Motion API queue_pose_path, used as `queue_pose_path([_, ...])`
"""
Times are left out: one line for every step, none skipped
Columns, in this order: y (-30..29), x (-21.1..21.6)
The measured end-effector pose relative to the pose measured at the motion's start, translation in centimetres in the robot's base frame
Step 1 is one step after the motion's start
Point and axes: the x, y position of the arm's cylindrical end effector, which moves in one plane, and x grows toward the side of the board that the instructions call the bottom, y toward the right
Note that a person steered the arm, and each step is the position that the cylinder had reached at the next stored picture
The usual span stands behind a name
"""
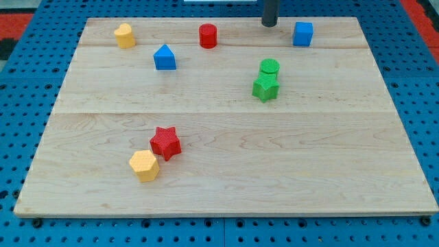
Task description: Place the green circle at left center of the board
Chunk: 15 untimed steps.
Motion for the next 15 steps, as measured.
queue_pose_path([0.0,0.0])
queue_pose_path([0.0,1.5])
queue_pose_path([-0.4,3.1])
queue_pose_path([-3.2,3.1])
queue_pose_path([-3.0,5.5])
queue_pose_path([1.1,8.6])
queue_pose_path([4.7,9.7])
queue_pose_path([2.5,11.5])
queue_pose_path([-1.0,13.7])
queue_pose_path([-2.0,15.8])
queue_pose_path([-4.2,18.1])
queue_pose_path([-7.3,18.6])
queue_pose_path([-16.1,19.0])
queue_pose_path([-14.9,21.0])
queue_pose_path([-17.9,21.3])
